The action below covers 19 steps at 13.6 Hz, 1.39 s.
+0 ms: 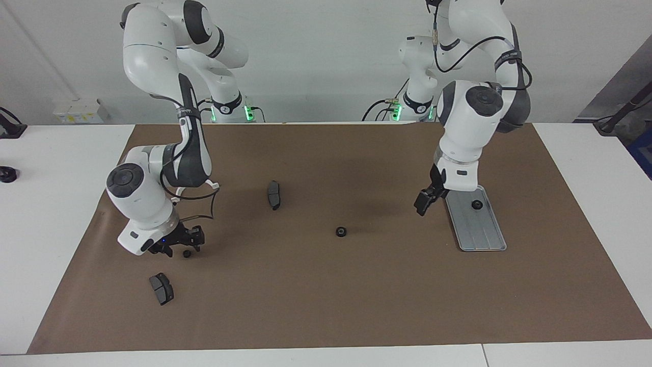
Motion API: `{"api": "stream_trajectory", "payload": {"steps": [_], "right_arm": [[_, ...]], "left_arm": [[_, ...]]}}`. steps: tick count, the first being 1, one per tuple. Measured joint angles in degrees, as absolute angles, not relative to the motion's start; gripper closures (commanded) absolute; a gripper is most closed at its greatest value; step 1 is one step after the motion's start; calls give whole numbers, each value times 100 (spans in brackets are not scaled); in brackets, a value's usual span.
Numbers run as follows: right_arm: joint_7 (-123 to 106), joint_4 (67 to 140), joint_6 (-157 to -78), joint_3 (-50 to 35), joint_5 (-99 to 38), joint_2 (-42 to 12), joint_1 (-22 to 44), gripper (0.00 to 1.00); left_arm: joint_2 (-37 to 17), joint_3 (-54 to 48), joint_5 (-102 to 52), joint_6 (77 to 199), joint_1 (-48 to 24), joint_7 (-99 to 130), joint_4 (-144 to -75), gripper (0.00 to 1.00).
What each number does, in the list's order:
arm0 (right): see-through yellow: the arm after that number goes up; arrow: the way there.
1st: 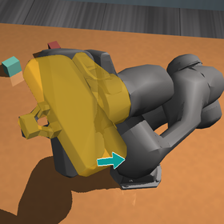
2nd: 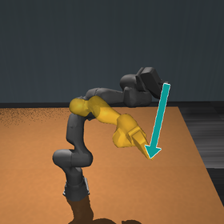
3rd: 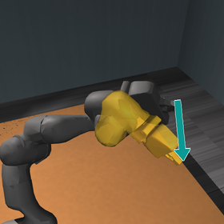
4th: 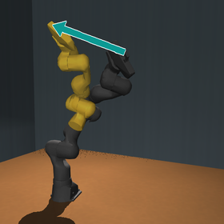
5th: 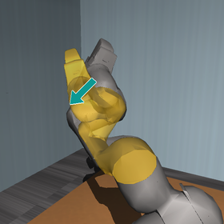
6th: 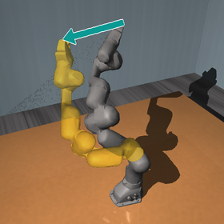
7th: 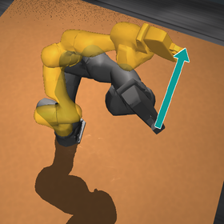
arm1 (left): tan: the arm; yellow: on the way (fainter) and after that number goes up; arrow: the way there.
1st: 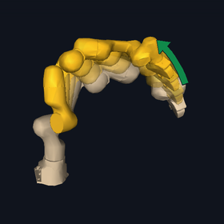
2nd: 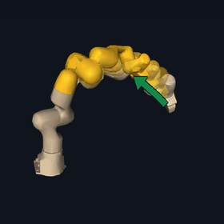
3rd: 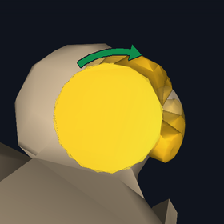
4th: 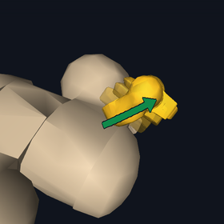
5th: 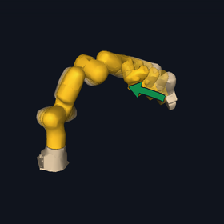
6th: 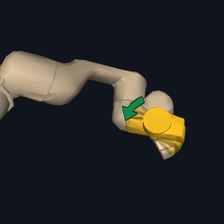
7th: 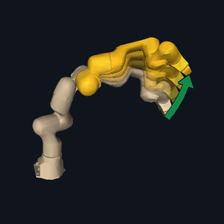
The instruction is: Place bearing gear from tray to pile
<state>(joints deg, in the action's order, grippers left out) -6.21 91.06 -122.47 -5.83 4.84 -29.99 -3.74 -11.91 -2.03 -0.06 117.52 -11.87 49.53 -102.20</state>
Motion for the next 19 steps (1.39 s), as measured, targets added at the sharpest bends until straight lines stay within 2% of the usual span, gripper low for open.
{"api": "stream_trajectory", "payload": {"steps": [5, 9, 11, 16, 19], "right_arm": [[1054, 8863, -12256, -603, 530, -3005, 842, 41], [2438, 8314, -12256, -604, 552, -3319, 1737, 49], [2694, 7968, -12264, -604, 552, -3550, 2035, 49], [3376, 7372, -12510, -587, 613, -4104, 2895, 47], [3446, 7386, -12663, -578, 668, -4134, 3112, 40]], "left_arm": [[-1023, -194, -6, 12181, -250, 4620, -11138, 0], [-708, -190, -6, 13139, 436, 4136, -12221, 0], [-675, -194, -6, 13535, 554, 4104, -12586, 0], [-681, -208, -6, 13762, 562, 4115, -12864, 0], [-681, -200, -6, 13813, 604, 4122, -13016, 22]]}}
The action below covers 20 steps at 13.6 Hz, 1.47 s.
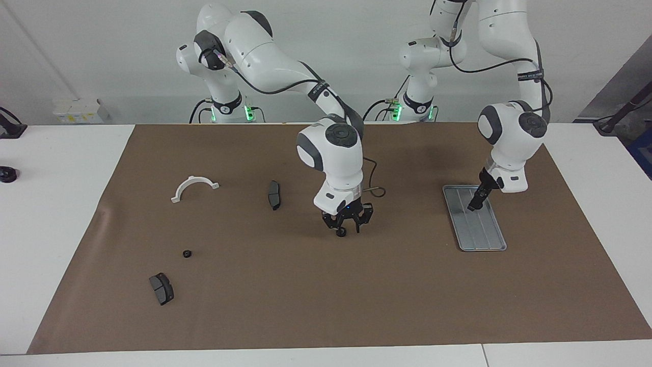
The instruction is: Place bearing gear from tray to pile
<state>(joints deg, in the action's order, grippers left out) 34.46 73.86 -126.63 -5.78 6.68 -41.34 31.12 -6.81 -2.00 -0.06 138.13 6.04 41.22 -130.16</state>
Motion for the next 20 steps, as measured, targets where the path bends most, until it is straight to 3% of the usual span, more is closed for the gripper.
{"api": "stream_trajectory", "payload": {"steps": [1, 3, 7, 10, 11, 13, 17, 20], "right_arm": [[3446, 7423, -12682, -573, 687, -4148, 3121, 37], [3446, 7548, -12745, -546, 704, -4171, 3110, 29], [3446, 8030, -13190, -526, 718, -4158, 3067, 34], [3446, 8168, -13193, -526, 718, -4088, 3039, 41], [3446, 8202, -13193, -526, 718, -4062, 3039, 43], [3446, 8248, -13193, -527, 718, -4026, 3039, 45], [3446, 8307, -13194, -526, 718, -4022, 3039, 48], [3446, 8319, -13196, -526, 718, -4010, 3038, 66]], "left_arm": [[-681, -201, -6, 13862, 623, 4122, -13035, 27], [-686, -201, -6, 13996, 640, 4122, -13060, 28], [-743, -206, -6, 14159, 640, 4122, -13082, 32], [-774, -206, -6, 14211, 640, 4122, -13083, 51], [-779, -207, -6, 14212, 640, 4121, -13083, 62], [-781, -200, -6, 14213, 642, 4121, -13082, 100], [-773, -213, -5, 14205, 645, 4111, -13069, 100], [-774, -281, -6, 13879, 629, 4093, -12763, 100]]}}
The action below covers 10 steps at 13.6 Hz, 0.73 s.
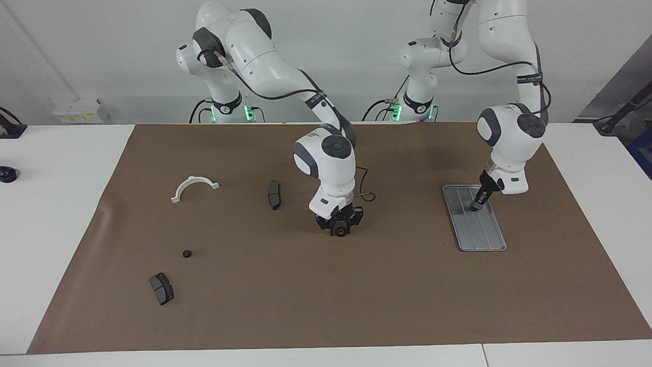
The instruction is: Place bearing gear from tray to pile
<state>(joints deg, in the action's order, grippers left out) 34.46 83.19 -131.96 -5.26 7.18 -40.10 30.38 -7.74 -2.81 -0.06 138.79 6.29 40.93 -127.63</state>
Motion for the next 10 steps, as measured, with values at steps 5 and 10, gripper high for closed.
{"api": "stream_trajectory", "payload": {"steps": [5, 10], "right_arm": [[3447, 8356, -13197, -526, 717, -3976, 3037, 100], [3424, 8315, -13121, -511, 735, -3939, 2883, 100]], "left_arm": [[-747, -355, -5, 13162, 152, 4040, -11690, 100], [-744, -377, -5, 12726, -636, 4037, -11174, 100]]}}
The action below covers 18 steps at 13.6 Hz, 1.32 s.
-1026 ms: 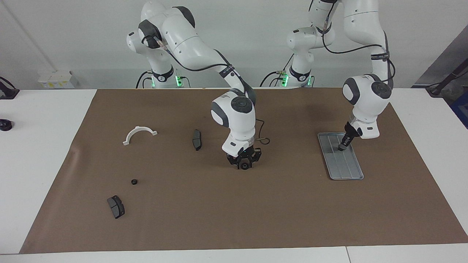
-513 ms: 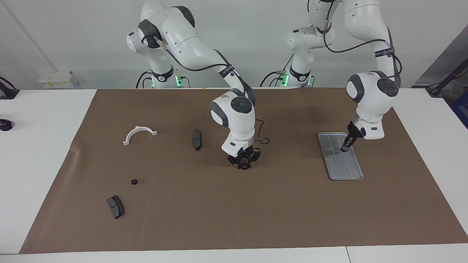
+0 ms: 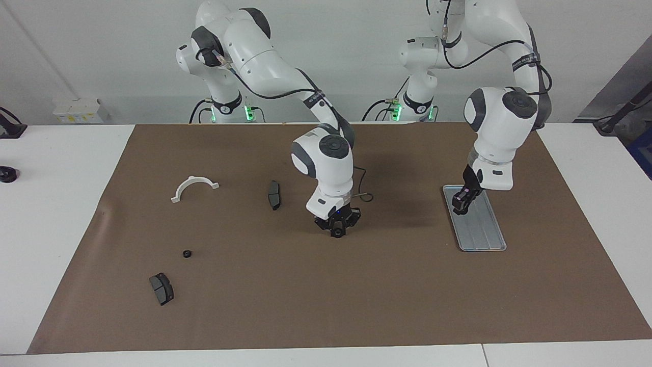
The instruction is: Place bearing gear from tray to pile
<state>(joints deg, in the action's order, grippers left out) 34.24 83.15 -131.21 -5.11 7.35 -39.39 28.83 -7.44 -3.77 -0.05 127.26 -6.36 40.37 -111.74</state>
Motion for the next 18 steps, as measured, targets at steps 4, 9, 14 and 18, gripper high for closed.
{"api": "stream_trajectory", "payload": {"steps": [4, 9, 14, 18], "right_arm": [[2469, 8194, -12689, -493, 755, -3830, 2156, 100], [674, 8189, -12194, -496, 691, -3715, 916, 100], [96, 8492, -11922, -507, 675, -3561, 237, 100], [-98, 9301, -11905, -511, 640, -2950, -92, 100]], "left_arm": [[-761, -406, -6, 12843, -1330, 4042, -11118, 100], [-1507, -428, -10, 13957, -2552, 4192, -10993, 100], [-2632, -424, -10, 14560, -3187, 4490, -10189, 99], [-2814, -388, -10, 14896, -3221, 4508, -10163, 60]]}}
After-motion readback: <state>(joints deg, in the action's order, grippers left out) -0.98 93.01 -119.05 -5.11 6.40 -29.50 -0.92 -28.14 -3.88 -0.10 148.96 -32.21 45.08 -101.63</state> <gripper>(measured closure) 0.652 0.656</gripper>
